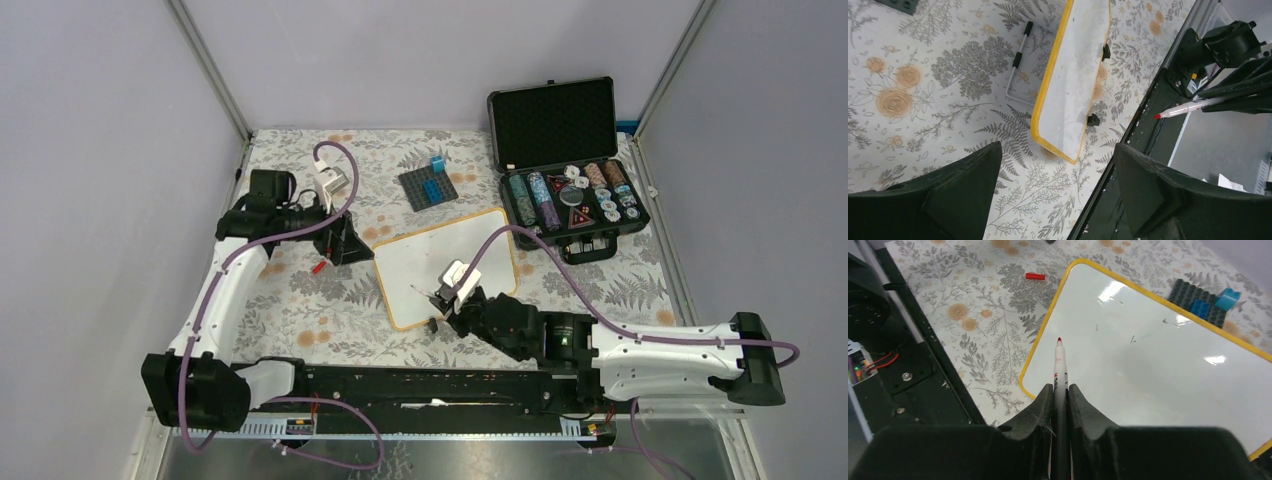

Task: Write a sentence on the whiteboard
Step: Hold the whiteboard marker at the Whiteboard stand.

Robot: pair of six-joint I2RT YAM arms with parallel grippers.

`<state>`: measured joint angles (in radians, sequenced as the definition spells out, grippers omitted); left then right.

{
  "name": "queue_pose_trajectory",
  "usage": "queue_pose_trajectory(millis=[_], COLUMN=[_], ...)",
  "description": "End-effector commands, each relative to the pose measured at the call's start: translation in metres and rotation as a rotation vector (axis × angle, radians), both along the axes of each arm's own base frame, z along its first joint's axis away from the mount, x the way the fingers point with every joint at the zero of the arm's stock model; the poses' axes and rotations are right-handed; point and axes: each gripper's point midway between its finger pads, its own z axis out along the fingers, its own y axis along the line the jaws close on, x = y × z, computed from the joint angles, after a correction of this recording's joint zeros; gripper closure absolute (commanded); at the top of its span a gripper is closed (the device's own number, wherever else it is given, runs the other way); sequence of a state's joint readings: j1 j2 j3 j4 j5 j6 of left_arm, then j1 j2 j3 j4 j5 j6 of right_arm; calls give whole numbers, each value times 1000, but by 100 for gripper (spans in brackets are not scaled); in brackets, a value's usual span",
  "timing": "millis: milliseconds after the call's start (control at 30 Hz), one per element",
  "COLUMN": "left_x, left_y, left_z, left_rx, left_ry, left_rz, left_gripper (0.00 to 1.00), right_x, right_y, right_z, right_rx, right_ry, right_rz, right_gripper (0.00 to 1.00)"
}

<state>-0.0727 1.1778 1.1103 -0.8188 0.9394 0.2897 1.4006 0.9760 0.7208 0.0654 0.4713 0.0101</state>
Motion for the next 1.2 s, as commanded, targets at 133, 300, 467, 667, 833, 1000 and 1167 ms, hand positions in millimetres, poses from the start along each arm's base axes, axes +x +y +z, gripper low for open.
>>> queue_pose_trajectory(millis=[133,300,467,667,833,1000,1167], left_x=[-7,-3,3,5,4,2,2], left_y=[-16,-23,-26,-33,-38,-38,-37], left_z=[-14,-17,-24,-26,-27,-28,-31], left_rx=[12,10,11,12,18,24,37], left_ry=[-5,-9,8,20,19,16,13], left_rz=[-98,-106,-93,-115,-134,-136,-130], left_gripper=[26,35,37,46,55,62,66], right_x=[7,8,7,8,10,12,12], right_y=[13,20,20,17,20,26,35], right_z=[30,27,27,22,22,26,29], right_rx=[50,37,52,37,31,48,46], right_ry=[-181,-196,-189,-196,-218,-242,-262], right_rz=[-75,-77,-69,-74,-82,-78,-64], right_gripper=[100,100,100,100,100,100,100])
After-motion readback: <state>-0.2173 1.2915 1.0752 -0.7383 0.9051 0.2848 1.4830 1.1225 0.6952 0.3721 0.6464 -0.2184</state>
